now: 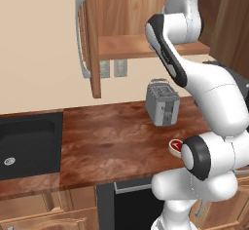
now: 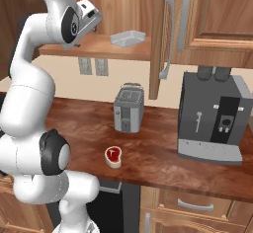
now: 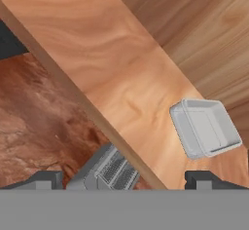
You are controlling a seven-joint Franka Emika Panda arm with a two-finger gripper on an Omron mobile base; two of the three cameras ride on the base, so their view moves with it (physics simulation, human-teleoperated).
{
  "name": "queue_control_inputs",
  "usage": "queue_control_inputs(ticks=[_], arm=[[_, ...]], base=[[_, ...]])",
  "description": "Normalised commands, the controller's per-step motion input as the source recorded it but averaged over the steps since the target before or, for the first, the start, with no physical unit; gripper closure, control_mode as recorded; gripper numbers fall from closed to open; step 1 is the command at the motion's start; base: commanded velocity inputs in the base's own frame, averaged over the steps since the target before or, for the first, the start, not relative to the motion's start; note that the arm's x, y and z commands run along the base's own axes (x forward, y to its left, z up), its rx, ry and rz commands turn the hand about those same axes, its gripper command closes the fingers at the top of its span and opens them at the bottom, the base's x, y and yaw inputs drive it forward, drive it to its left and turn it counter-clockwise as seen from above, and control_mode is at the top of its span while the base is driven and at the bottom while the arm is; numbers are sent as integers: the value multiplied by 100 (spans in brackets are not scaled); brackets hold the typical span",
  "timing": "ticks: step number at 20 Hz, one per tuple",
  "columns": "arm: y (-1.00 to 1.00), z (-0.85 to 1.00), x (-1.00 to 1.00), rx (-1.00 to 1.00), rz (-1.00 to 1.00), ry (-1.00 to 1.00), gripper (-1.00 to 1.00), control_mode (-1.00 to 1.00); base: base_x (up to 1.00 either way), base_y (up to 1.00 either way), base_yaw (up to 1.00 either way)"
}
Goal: Retrieve the tupperware from the cabinet, then place the raw meat into the tupperware to avoid contamination.
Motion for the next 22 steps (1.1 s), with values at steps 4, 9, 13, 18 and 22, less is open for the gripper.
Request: queue_control_inputs(ticks=[4,9,13,18,22], arm=[[-5,0,16,0,-3,3,-100,-100],[-3,0,15,0,0,1,-100,-100],[-9,-11,6,0,0,0,-100,-100],[-13,-19,2,0,0,-1,-100,-100],[-16,-18,0,0,0,-2,-100,-100]], base=[[0,0,0],[0,0,0],[0,0,0],[0,0,0],[0,0,0]])
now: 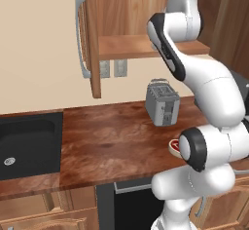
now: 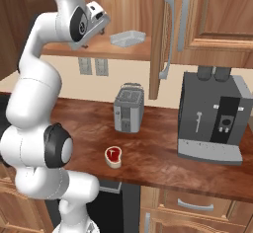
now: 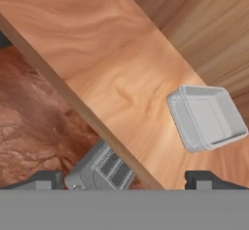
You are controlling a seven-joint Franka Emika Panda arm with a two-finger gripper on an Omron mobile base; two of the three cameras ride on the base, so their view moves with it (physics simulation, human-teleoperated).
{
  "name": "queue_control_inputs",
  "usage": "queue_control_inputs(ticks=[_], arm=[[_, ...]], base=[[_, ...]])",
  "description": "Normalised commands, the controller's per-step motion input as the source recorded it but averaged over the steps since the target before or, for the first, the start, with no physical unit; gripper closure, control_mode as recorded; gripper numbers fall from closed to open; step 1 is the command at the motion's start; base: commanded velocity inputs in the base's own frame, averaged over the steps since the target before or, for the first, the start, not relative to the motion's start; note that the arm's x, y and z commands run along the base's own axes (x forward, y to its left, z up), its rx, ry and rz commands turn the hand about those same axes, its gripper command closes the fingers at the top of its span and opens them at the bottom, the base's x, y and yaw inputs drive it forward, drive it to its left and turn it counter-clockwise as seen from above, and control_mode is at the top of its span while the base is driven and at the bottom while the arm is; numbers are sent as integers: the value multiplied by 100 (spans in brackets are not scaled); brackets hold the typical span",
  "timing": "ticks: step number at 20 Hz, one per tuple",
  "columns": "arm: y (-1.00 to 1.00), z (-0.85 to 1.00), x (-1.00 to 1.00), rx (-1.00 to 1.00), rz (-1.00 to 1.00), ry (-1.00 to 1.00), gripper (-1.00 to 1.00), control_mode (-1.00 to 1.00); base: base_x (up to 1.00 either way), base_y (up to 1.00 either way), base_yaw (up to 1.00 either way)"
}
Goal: Retrieve the tupperware from the cabinet, then place the raw meat into the tupperware to avoid contamination.
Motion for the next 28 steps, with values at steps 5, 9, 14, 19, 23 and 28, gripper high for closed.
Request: queue_control_inputs(ticks=[5,9,14,19,23,28], arm=[[-14,-10,3,0,0,-4,-100,-100],[-11,-1,11,0,0,-6,-100,-100],[-8,0,20,0,0,-4,-100,-100],[-9,0,23,0,0,-1,-100,-100],[-10,0,23,0,0,0,-100,-100],[-9,0,25,0,0,3,-100,-100]], base=[[0,0,0],[0,0,0],[0,0,0],[0,0,0],[0,0,0],[0,0,0]])
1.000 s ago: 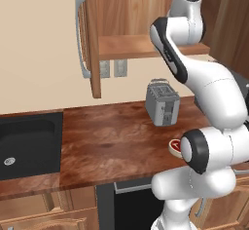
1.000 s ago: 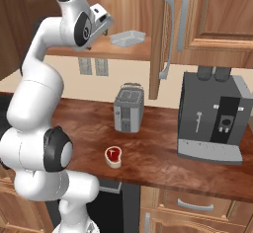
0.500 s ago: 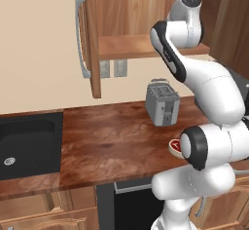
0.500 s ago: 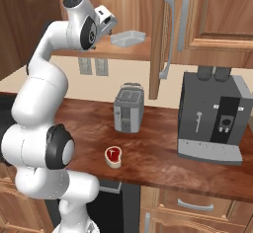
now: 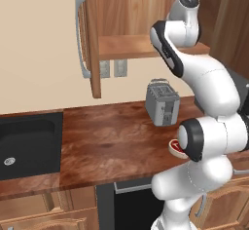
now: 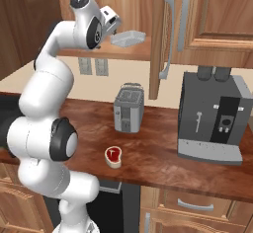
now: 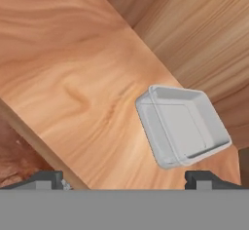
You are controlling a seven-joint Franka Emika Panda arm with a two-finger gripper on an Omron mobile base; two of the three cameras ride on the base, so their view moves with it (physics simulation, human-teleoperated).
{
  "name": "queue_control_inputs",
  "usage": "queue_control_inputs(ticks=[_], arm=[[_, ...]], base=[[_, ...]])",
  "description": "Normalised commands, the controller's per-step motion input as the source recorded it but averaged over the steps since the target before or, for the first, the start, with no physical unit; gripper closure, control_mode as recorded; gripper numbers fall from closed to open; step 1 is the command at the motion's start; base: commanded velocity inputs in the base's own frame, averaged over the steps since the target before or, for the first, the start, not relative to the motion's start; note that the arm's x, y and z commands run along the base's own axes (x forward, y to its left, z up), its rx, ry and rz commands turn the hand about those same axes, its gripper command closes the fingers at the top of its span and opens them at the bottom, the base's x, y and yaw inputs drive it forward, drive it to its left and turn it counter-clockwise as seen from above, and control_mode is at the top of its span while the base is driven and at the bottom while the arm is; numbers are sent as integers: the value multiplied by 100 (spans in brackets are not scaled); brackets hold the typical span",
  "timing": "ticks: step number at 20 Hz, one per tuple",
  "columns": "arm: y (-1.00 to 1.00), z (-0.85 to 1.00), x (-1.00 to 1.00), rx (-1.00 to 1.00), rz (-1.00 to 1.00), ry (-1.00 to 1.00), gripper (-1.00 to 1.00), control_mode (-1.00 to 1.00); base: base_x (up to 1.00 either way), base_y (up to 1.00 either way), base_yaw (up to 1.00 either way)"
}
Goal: Retrieve the tupperware from the cabinet, then place the raw meat into the tupperware to avoid contamination.
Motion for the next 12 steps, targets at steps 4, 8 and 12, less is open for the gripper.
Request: queue_control_inputs(ticks=[4,8,12], arm=[[-8,0,26,0,0,3,-100,-100],[-6,-1,23,0,0,2,-100,-100],[-3,-3,20,0,0,2,-100,-100]], base=[[0,0,0],[0,0,0],[0,0,0]])
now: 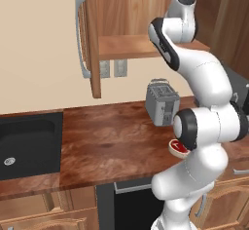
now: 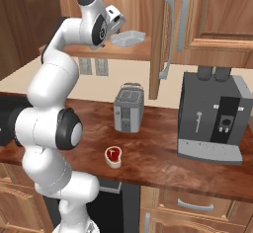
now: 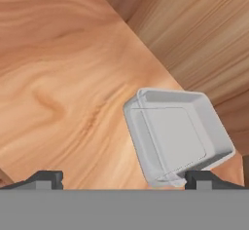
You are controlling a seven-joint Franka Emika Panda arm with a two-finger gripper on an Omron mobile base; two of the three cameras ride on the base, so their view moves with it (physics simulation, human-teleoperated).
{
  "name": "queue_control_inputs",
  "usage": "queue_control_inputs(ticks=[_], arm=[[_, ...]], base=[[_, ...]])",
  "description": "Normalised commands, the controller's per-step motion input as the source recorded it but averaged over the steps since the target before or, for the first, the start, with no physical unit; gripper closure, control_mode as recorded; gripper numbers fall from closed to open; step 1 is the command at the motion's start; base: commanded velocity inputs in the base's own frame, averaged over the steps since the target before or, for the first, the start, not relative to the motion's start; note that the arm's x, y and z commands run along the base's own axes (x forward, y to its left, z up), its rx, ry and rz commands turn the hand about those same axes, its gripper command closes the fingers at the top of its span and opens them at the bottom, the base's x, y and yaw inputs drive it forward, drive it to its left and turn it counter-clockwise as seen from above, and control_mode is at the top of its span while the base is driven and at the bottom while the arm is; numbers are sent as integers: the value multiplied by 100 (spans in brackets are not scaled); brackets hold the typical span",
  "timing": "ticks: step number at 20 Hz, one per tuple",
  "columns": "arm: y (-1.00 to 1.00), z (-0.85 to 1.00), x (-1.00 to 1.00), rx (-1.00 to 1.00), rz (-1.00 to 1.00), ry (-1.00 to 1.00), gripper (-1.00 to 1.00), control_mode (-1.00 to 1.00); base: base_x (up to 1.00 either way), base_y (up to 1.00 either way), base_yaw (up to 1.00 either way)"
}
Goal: Retrieve the tupperware from the cabinet, then place the raw meat into the tupperware to avoid contamination.
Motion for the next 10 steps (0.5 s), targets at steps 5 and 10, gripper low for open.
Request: queue_control_inputs(ticks=[5,10], arm=[[0,-3,19,0,0,1,-100,-100],[0,-9,15,0,0,0,-100,-100]], base=[[0,0,0],[0,0,0]])
